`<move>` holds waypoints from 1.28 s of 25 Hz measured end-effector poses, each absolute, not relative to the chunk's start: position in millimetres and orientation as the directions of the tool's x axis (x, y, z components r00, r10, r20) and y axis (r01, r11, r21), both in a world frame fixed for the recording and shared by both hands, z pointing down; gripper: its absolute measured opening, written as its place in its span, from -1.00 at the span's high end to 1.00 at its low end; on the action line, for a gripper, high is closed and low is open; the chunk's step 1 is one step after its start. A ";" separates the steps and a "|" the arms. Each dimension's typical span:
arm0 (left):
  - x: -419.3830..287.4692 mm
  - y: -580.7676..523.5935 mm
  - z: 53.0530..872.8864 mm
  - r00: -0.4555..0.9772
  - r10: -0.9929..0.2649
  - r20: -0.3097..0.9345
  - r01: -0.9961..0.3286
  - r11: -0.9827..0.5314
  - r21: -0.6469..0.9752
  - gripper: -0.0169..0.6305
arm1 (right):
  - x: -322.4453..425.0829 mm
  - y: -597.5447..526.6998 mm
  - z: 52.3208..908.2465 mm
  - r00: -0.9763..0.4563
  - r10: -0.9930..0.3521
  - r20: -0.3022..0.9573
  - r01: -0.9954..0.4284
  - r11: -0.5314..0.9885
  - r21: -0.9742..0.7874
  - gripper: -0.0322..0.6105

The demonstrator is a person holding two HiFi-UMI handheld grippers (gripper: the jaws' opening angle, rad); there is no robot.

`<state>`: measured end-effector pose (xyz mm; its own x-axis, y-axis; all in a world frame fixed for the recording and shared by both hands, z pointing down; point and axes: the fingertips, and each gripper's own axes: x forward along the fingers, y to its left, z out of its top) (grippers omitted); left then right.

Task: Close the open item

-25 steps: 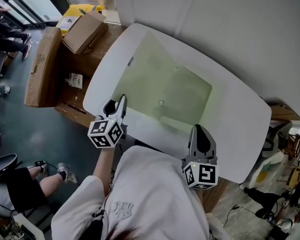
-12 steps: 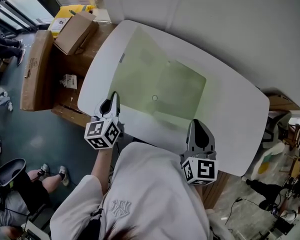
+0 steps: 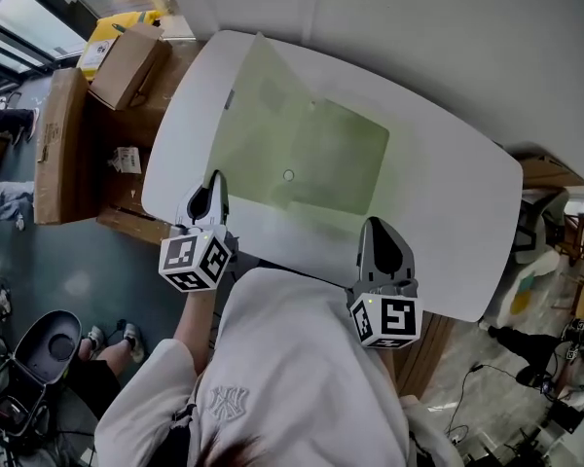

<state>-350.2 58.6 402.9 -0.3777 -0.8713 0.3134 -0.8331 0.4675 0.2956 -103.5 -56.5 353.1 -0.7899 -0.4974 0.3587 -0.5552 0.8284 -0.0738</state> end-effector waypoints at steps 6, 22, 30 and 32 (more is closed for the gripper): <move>-341.8 53.2 395.8 -0.367 -0.877 0.309 -0.853 0.450 0.264 0.91 | -98.9 -59.1 356.8 -0.787 -0.503 0.358 -0.565 0.820 -0.089 0.87; -322.6 42.9 388.7 -0.364 -0.881 0.303 -0.882 0.430 0.191 0.92 | -81.9 -65.9 361.1 -0.786 -0.512 0.346 -0.576 0.810 -0.108 0.87; -313.6 36.7 387.0 -0.338 -0.891 0.304 -0.903 0.398 0.162 0.92 | -72.2 -66.6 362.5 -0.767 -0.538 0.350 -0.602 0.792 -0.101 0.87; -318.6 45.4 381.6 -0.353 -0.884 0.306 -0.901 0.409 0.143 0.92 | -76.9 -62.4 360.4 -0.775 -0.532 0.342 -0.595 0.796 -0.112 0.87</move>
<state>-318.6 45.4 381.6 -0.3527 -0.8844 0.3055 -0.9014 0.4088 0.1426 -76.9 -62.4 360.4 -0.7750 -0.5316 0.3418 -0.5951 0.7958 -0.1118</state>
